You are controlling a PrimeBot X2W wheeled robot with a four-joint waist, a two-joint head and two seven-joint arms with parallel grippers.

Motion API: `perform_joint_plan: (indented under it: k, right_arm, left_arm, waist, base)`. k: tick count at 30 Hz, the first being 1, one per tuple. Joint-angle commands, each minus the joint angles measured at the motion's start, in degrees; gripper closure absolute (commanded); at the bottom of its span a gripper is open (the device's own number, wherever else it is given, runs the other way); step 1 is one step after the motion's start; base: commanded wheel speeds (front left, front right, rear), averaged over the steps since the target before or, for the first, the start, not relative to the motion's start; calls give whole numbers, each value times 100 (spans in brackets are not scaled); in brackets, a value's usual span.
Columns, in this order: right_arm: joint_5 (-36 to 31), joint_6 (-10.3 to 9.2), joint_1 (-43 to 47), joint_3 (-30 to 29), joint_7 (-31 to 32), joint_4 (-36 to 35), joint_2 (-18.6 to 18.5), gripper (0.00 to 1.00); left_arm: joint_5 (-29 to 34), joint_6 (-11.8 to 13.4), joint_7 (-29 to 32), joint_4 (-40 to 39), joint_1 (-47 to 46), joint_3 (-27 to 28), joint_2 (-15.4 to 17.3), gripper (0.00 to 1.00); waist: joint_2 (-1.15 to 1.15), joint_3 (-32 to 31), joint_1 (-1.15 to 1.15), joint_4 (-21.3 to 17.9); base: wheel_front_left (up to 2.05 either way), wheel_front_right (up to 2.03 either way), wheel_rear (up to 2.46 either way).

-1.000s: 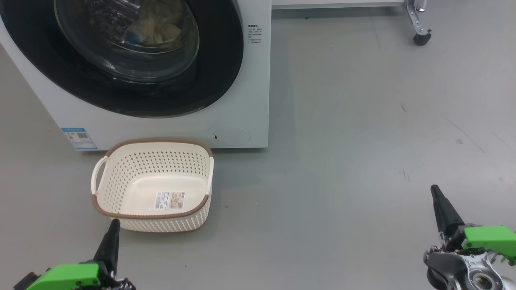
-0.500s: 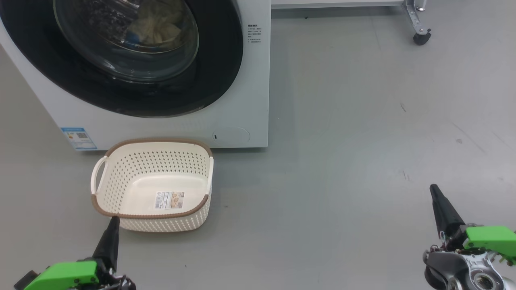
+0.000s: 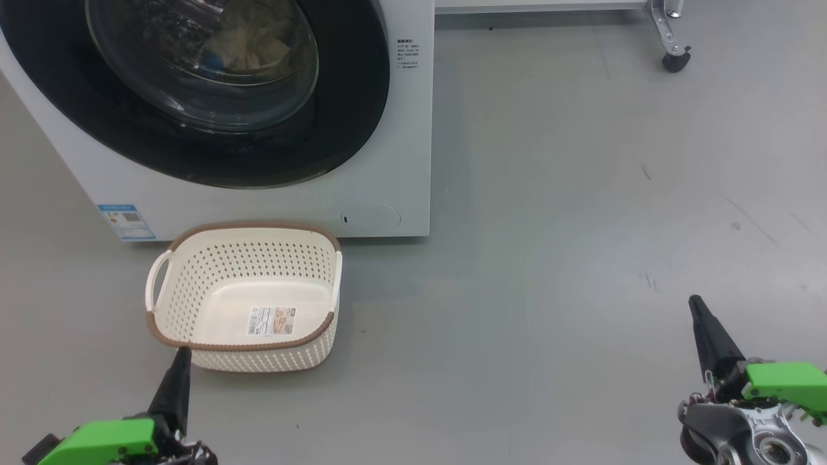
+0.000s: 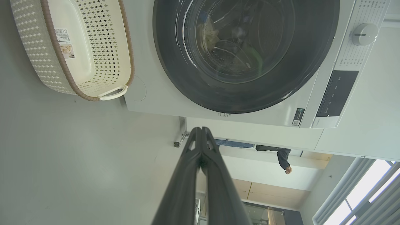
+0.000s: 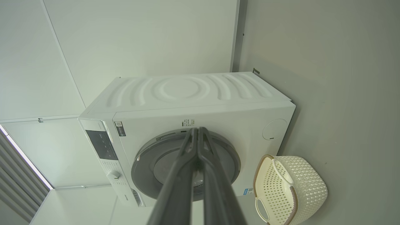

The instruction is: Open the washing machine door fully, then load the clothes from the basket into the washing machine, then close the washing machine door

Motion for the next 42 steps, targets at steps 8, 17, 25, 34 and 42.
perform_joint_plan:
  k: [8,17,25,34,42]
  right_arm:
    - [41,-15,-332,90,32,-216,-123,100]
    - [41,-15,-332,90,32,-216,-123,100]
    - [41,-15,-332,90,32,-216,-123,100]
    - [41,-15,-332,90,32,-216,-123,100]
    - [41,-15,-332,90,32,-216,-123,100]
  left_arm:
    - [-23,-41,49,-161,-273,220,41,100]
    - [-21,-41,51,-161,-273,222,39,100]
    - [-20,-41,52,-161,-273,224,38,100]
    - [-18,-41,54,-161,-273,226,36,100]
    - [-17,-41,55,-161,-273,228,35,100]
  waist:
    - [0,0,0,0]
    - [0,0,0,0]
    - [0,0,0,0]
    - [0,0,0,0]
    - [0,0,0,0]
  base:
    - [0,0,0]
    - [0,0,0]
    - [0,0,0]
    - [0,0,0]
    - [0,0,0]
